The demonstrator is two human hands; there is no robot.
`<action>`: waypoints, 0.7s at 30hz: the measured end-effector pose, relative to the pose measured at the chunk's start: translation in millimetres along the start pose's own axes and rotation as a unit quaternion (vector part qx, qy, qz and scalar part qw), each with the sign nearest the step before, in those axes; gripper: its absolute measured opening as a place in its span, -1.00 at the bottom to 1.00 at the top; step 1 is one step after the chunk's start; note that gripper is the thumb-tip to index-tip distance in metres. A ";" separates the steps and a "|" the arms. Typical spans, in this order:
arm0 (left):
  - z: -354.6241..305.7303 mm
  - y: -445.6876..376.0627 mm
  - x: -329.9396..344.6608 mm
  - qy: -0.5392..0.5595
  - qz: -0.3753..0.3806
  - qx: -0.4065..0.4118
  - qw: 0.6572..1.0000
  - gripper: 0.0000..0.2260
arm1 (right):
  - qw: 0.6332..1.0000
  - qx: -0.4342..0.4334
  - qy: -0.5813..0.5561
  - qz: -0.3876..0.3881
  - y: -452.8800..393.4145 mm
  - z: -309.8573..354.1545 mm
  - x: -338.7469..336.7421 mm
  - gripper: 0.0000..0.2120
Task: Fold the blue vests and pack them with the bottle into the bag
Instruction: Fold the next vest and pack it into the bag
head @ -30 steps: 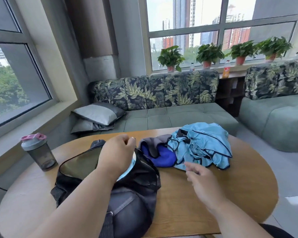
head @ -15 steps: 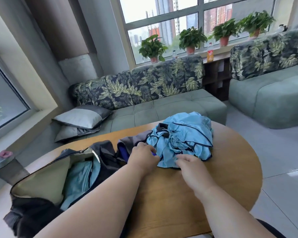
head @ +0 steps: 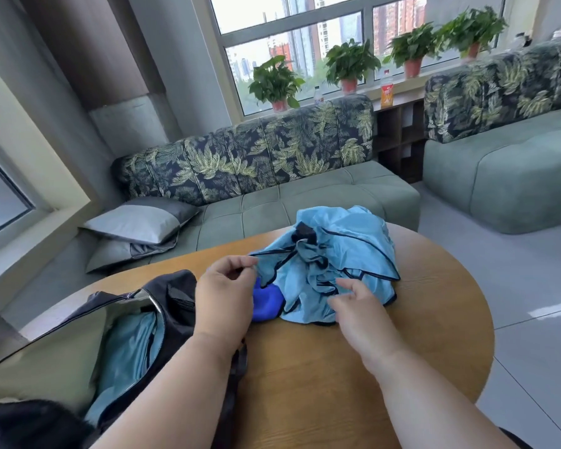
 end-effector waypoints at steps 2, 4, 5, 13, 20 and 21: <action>-21.3 5.6 -23.4 0.135 0.006 -0.046 0.990 -0.74 | 0.999 -0.016 0.023 0.023 5.4 1.2 8.3 -0.44; -39.7 6.5 -45.2 0.229 0.014 -0.083 0.970 -0.71 | 0.997 -0.035 0.047 0.041 12.7 1.7 16.0 -0.30; -46.6 6.7 -55.3 0.263 0.020 -0.103 0.959 -0.77 | 0.996 -0.046 0.052 0.049 16.3 1.2 19.3 -0.22; -98.0 36.4 -121.2 0.442 0.076 -0.216 0.867 -0.76 | 0.998 -0.039 -0.001 0.040 34.5 -1.3 23.2 -0.13; -61.5 63.1 -118.6 0.367 0.109 -0.299 0.874 -0.90 | 0.988 -0.093 0.059 -0.112 41.6 4.6 -5.5 -0.62; -54.4 67.3 -116.1 0.349 0.109 -0.313 0.877 -0.91 | 0.986 -0.106 0.063 -0.112 44.0 5.1 -5.2 -0.58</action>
Point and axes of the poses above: each hand's wrist, its own y-axis away from the middle knuckle, its own x-axis out of the palm, z = x × y, the point moved 8 cm from there along -y, towards the middle knuckle, and after that the axes turned 15 degrees about -z, right-handed, at the moved point
